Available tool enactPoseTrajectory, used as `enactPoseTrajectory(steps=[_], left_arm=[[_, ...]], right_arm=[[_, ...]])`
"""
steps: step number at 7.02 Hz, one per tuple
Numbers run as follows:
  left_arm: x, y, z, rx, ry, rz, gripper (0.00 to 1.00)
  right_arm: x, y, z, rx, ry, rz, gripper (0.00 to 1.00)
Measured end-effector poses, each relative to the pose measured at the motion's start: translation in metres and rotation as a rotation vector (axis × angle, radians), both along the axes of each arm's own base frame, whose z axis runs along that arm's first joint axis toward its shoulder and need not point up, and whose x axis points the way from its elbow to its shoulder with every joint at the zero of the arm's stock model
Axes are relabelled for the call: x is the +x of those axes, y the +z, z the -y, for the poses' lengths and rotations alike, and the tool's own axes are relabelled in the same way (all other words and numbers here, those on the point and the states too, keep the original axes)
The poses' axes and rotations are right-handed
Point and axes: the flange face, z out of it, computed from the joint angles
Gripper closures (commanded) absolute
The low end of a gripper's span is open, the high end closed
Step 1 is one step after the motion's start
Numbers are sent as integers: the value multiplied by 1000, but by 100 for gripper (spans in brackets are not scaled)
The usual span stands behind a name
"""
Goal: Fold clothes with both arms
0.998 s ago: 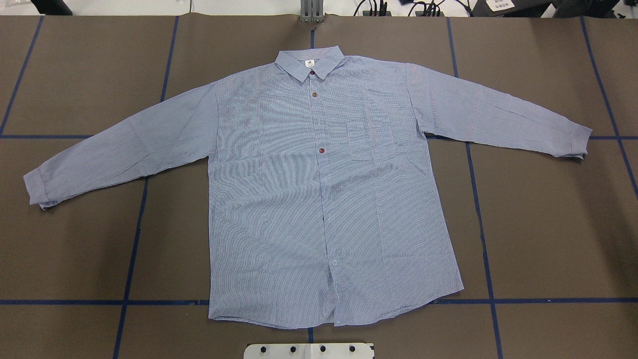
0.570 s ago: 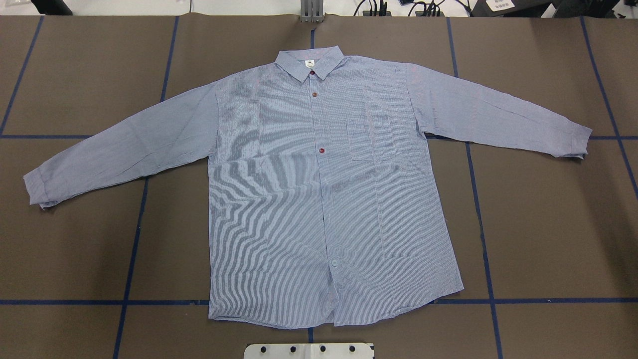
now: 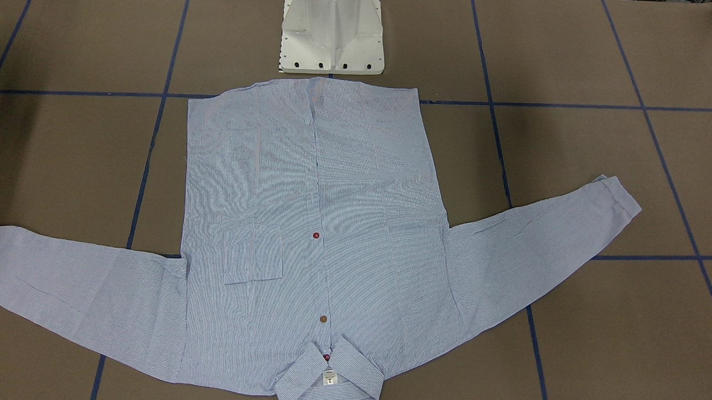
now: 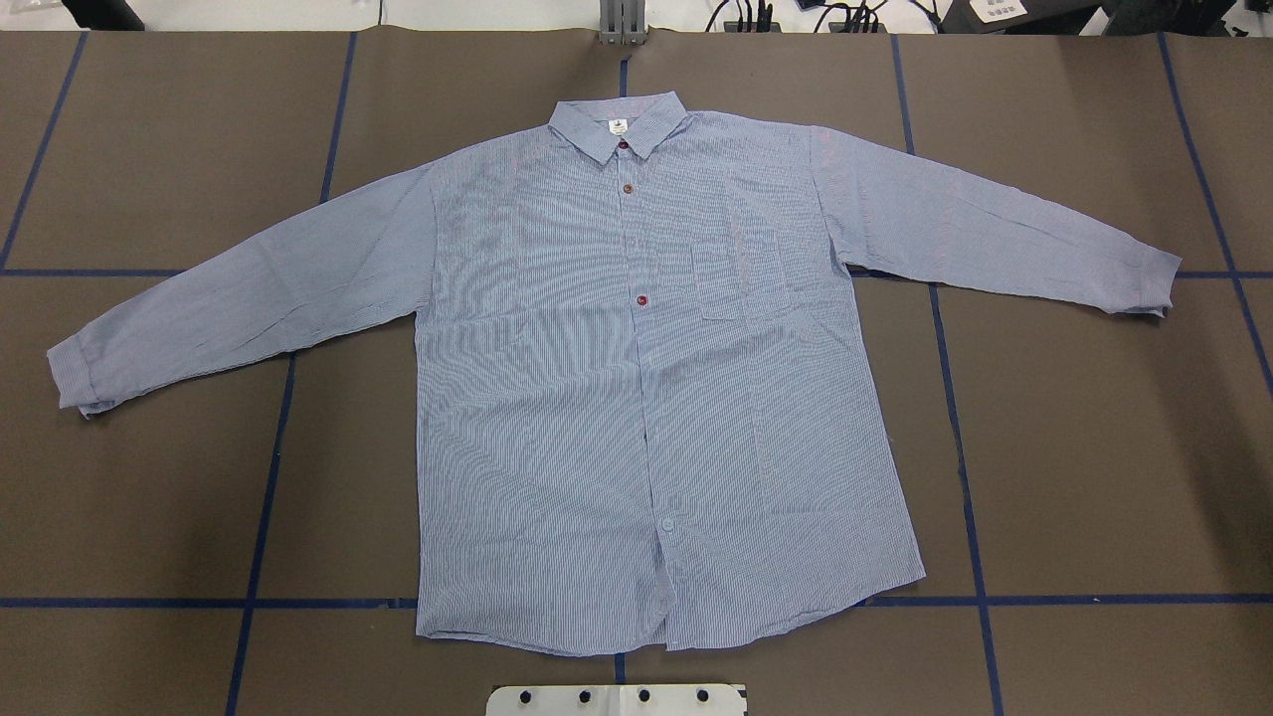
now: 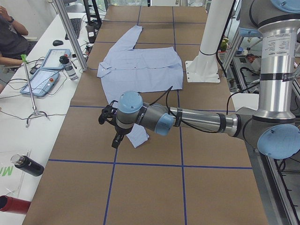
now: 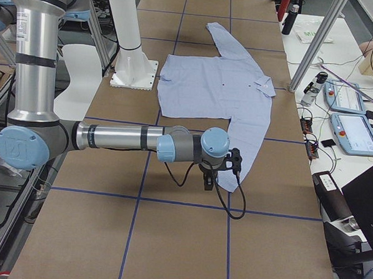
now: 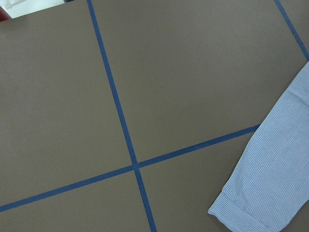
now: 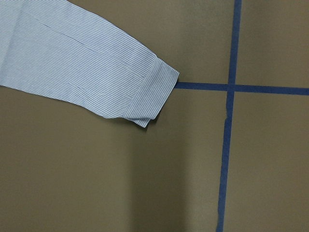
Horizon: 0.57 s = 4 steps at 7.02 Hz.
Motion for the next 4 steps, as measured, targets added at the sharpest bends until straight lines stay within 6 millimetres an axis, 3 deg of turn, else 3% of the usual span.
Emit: enactPoseTrajectory(steps=[2,4], left_arm=[[1,-1,-2,-16,-15,-10,1],[2,-3,-1,-32,-34,-21,1]], right_arm=[[-26,-3,6,-25,-23,-11,0],[-60,-12,35,-91,-4,-51,0]])
